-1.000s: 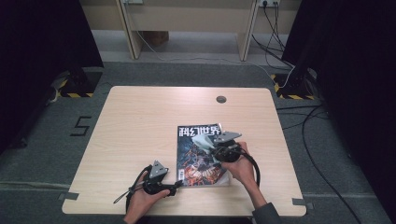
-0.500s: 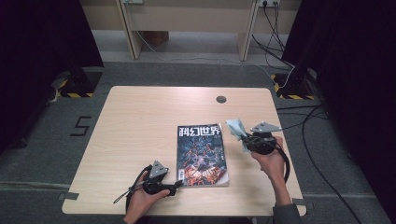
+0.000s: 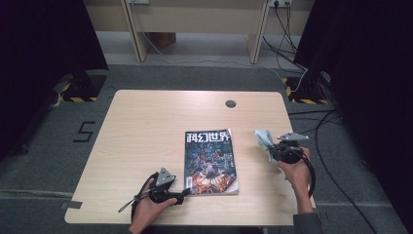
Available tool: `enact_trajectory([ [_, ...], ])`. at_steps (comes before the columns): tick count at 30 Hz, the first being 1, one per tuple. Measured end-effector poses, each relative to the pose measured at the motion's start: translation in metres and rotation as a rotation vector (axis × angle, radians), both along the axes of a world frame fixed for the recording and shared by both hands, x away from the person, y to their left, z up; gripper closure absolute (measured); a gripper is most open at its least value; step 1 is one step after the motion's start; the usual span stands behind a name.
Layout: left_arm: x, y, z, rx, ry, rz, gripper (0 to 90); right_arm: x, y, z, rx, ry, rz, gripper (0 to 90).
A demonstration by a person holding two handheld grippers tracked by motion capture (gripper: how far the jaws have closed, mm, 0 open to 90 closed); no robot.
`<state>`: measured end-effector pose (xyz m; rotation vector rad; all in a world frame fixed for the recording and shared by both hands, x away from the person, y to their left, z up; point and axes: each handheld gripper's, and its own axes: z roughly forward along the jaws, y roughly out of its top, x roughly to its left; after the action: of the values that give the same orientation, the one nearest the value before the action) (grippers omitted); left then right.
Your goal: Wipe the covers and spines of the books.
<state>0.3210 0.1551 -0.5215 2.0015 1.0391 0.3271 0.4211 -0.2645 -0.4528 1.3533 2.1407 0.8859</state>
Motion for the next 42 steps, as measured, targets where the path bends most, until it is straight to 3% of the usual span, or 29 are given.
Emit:
enact_trajectory([
  [13, 0.000, 0.000, 0.000, 0.002, -0.003, -0.004, 23.6, 0.006, -0.002, -0.023, -0.040, 0.086, -0.008, 78.6],
  [21, 0.001, 0.001, 0.000, 0.002, -0.002, -0.006, 23.7, 0.009, 0.009, -0.035, -0.105, 0.139, 0.015, 67.8],
  [25, 0.001, 0.001, 0.000, 0.002, -0.002, -0.006, 23.7, 0.009, 0.012, -0.034, -0.083, 0.150, -0.002, 57.0],
  [29, 0.001, 0.000, 0.000, 0.002, -0.002, -0.006, 23.7, 0.007, 0.012, -0.026, -0.045, 0.119, -0.033, 47.9],
  [33, 0.000, 0.000, 0.000, 0.001, -0.001, -0.005, 23.7, 0.006, 0.018, -0.017, -0.032, 0.086, -0.024, 43.6],
  [42, 0.001, 0.001, 0.000, 0.001, -0.001, -0.008, 23.7, 0.002, 0.047, -0.008, -0.011, 0.068, 0.066, 37.1],
])
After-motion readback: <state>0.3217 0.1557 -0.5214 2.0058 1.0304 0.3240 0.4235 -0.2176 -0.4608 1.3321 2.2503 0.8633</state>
